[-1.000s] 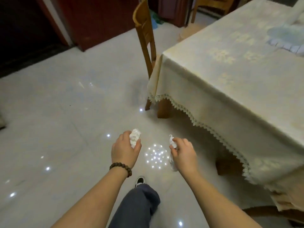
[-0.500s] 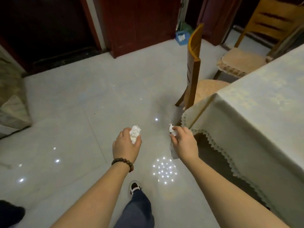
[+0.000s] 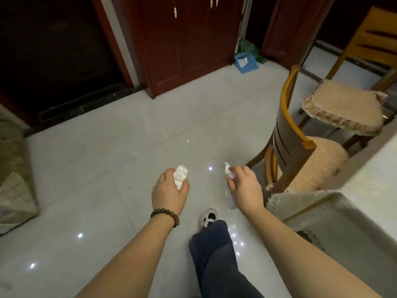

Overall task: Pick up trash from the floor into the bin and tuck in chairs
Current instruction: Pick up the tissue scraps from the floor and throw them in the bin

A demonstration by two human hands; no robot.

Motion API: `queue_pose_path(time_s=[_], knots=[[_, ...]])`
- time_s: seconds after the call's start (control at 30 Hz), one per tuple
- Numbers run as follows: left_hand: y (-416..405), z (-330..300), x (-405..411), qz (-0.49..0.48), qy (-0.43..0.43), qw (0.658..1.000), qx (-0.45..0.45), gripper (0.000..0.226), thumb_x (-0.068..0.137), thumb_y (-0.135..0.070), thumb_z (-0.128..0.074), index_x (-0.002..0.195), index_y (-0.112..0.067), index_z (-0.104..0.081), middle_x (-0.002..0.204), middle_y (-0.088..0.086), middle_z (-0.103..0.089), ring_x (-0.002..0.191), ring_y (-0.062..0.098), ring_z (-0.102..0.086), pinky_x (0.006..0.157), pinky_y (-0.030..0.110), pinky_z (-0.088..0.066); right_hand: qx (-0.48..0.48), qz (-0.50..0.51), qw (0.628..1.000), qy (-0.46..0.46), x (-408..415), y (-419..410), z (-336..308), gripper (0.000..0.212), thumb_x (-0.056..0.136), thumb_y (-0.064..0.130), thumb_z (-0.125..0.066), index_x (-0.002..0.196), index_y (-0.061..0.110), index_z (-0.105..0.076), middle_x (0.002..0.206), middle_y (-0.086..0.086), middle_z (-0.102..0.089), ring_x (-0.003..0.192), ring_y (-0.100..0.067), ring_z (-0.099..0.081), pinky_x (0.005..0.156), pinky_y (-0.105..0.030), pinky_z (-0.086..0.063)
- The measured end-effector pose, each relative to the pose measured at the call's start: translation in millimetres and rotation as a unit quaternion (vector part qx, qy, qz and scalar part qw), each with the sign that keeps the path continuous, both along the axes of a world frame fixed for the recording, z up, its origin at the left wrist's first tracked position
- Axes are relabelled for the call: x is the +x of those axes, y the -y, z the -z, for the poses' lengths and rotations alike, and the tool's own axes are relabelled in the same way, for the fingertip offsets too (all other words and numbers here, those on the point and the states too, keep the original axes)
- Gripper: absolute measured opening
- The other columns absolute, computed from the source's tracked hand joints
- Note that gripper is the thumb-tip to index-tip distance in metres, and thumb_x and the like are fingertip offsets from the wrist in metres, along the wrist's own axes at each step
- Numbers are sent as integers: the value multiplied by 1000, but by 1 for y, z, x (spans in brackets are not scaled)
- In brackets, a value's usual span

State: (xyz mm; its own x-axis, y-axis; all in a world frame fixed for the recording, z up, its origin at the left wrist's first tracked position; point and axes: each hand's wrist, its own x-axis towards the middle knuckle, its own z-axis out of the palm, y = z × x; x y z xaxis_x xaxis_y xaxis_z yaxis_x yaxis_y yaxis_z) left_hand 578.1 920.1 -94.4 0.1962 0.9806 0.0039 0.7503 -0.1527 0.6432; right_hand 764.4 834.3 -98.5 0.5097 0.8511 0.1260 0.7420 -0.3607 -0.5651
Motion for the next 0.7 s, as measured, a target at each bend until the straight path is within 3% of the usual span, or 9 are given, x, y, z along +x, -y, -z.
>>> queue_pose_path(time_s=[0.4,0.7], knots=[[-305,-18,190,57,1,998,18,36,85,-33,-60,115,-14,-54,106,8,-61,95,29,-58,81,41,-48,20,60,997,-34,179,-281,-1,26,87,20,-60,111,10,-60,102,-12,-58,98,-34,-52,78,-40,-43],[-468,-26,351,138,16,990,29,36,84,-30,-64,113,-11,-55,103,11,-62,94,30,-59,80,38,-47,39,140,989,-11,313,-424,-10,21,83,18,-63,103,10,-61,92,-13,-59,92,-36,-54,74,-41,-46]])
